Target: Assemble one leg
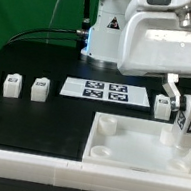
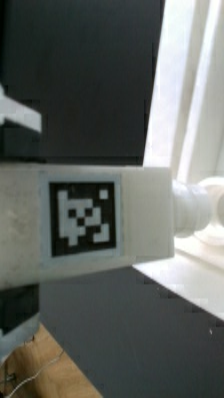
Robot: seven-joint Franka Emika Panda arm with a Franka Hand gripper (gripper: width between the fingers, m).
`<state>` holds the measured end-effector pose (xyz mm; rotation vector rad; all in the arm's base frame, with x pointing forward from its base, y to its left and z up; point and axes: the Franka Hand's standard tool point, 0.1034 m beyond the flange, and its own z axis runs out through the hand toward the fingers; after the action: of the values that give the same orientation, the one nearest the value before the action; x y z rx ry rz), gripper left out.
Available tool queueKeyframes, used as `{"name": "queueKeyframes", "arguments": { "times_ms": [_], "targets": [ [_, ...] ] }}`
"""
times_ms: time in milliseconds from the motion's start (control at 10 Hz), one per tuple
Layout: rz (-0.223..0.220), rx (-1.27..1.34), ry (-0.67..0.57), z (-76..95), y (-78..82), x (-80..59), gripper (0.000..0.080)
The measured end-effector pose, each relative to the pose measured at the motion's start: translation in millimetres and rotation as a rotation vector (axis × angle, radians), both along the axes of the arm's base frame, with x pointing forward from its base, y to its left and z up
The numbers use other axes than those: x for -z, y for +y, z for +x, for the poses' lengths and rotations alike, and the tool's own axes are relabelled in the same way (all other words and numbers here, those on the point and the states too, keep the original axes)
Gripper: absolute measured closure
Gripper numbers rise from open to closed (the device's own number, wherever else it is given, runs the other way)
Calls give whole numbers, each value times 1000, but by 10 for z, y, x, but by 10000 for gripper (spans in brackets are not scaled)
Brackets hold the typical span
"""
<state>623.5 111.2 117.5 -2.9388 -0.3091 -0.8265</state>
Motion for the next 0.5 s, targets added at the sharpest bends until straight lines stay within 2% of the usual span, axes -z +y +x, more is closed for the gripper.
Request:
{"name": "queueKeyframes", "arguments": {
  "times_ms": [100,200,300,500],
  "targets": [
    [-1,-1,-1,0,-4,13,505],
    [-4,-5,-64,24,-32,45,505],
    [-6,-6,-61,7,-39,125,505],
    [-7,-7,-59,3,-40,142,505]
  ]
}}
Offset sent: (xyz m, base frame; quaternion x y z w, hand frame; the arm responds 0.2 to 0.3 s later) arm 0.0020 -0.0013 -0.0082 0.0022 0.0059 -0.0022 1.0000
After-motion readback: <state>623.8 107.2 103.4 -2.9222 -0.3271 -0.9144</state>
